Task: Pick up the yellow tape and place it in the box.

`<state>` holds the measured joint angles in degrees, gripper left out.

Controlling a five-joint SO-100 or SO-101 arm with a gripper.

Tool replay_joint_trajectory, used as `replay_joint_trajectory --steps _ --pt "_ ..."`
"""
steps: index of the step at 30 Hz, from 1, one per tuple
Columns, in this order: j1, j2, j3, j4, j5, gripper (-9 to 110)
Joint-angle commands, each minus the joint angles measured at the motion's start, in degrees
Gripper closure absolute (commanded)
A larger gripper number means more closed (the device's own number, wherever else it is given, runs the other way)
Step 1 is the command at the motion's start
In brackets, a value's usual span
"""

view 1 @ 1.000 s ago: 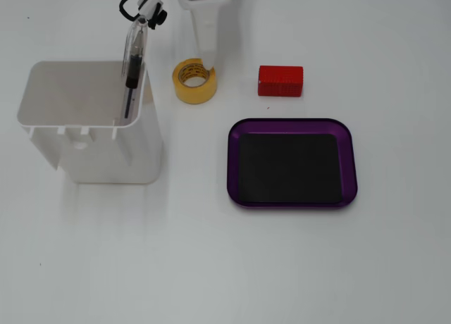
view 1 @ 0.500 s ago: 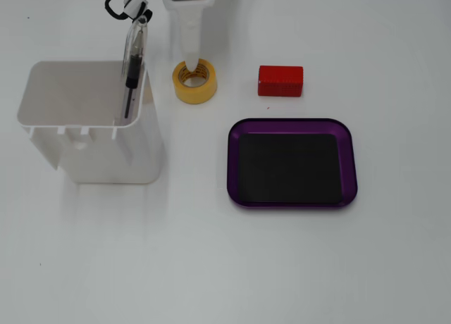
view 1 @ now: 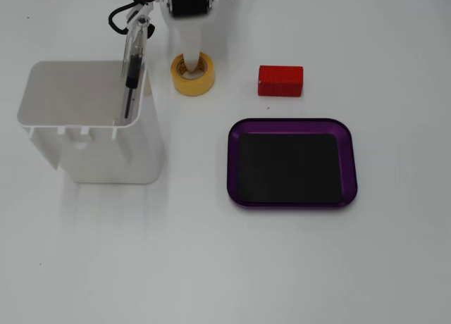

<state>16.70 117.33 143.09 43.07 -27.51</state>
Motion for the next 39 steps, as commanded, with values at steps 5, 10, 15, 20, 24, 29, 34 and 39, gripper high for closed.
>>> replay_joint_trajectory --steps 5,10,15,20,24,29,34,39 --pt "-5.10 5.45 -13.27 12.92 3.78 102" --pt "-19.07 13.45 -23.73 19.07 9.84 102" --pt "-25.93 6.59 -28.39 15.03 12.13 102" --pt "-25.66 -9.84 -34.80 8.96 12.13 102" --pt "-25.58 -21.71 -44.38 8.17 14.94 102" --pt "-25.66 -32.52 -55.37 9.05 15.82 102" --pt "-23.73 -40.08 -61.00 9.05 15.73 102" --pt "-19.25 -44.12 -61.88 9.05 15.21 102"
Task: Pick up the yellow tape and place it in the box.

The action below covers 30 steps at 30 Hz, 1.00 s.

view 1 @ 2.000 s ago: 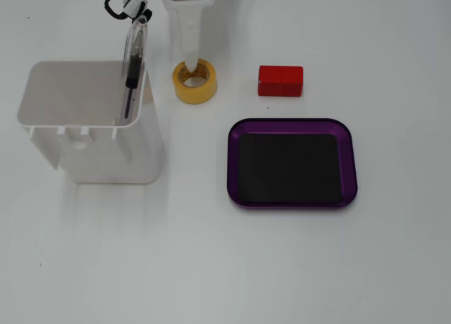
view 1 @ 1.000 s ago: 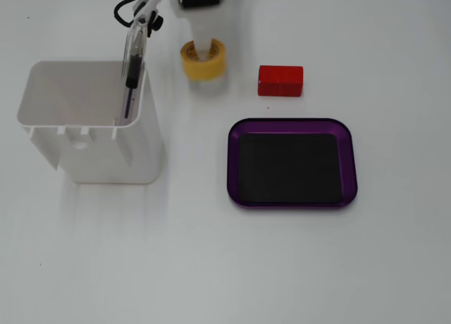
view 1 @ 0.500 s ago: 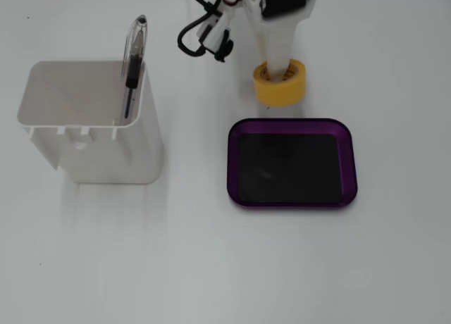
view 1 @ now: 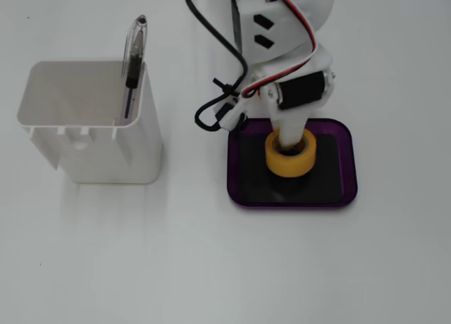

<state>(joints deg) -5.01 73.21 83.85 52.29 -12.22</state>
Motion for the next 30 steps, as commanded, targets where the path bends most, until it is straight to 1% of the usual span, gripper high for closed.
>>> replay_joint_trajectory --steps 1,5,8,14,17,22,27,30 --pt "3.52 -0.35 -2.64 -0.18 -0.09 102" --pt "5.62 -0.62 -2.29 -0.18 -0.18 102" --pt "5.19 -0.44 -2.55 1.41 -0.18 101" --pt "4.75 0.26 -4.22 6.50 0.18 91" --pt "4.66 3.08 -5.63 9.93 0.44 90" --pt "1.93 13.27 -10.46 16.70 0.53 89" --pt "-0.35 27.51 -16.08 25.14 0.53 89" --pt "-0.26 36.65 -16.79 28.21 0.53 89"
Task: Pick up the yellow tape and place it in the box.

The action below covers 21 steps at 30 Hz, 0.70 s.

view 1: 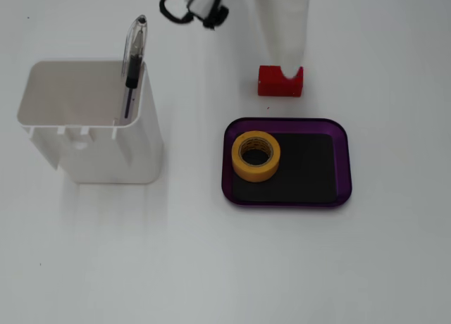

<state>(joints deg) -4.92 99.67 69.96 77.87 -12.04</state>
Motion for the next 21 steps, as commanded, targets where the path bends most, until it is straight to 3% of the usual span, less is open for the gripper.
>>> replay_joint_trajectory --steps 1,6,15,21 --pt "0.00 13.27 -2.64 3.25 0.35 89" --pt "0.44 26.63 5.36 6.94 0.53 89" --pt "0.53 48.96 37.09 6.86 0.53 89" --pt "0.79 64.42 58.54 -1.41 0.53 89"
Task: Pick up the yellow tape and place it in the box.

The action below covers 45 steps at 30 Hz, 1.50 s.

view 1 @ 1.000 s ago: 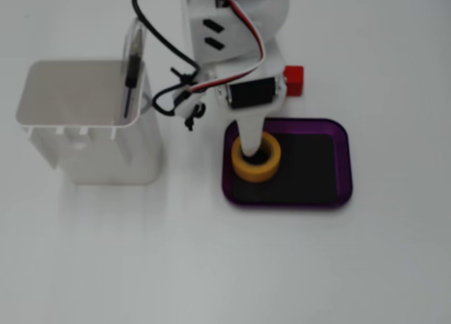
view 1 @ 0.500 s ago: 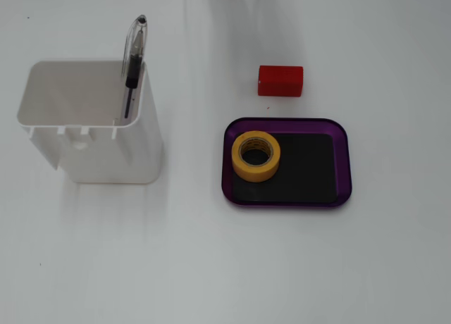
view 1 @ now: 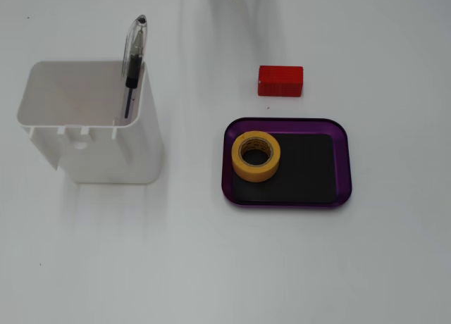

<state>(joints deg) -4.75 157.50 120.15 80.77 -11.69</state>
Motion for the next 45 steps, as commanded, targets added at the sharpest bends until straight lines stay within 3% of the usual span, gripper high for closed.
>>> replay_joint_trajectory --steps 1,7,13,18,23,28,45 --pt "1.49 9.23 12.13 -6.59 0.18 89" --pt "8.70 25.05 34.54 -19.86 0.44 89" --pt "10.20 39.29 46.85 -18.37 2.72 89" --pt "10.20 40.08 48.16 -13.97 10.28 89" --pt "10.02 39.20 49.75 -11.34 10.99 90" --pt "10.02 39.20 52.29 -10.72 10.46 103" --pt "10.11 39.20 54.14 -11.43 10.72 102"
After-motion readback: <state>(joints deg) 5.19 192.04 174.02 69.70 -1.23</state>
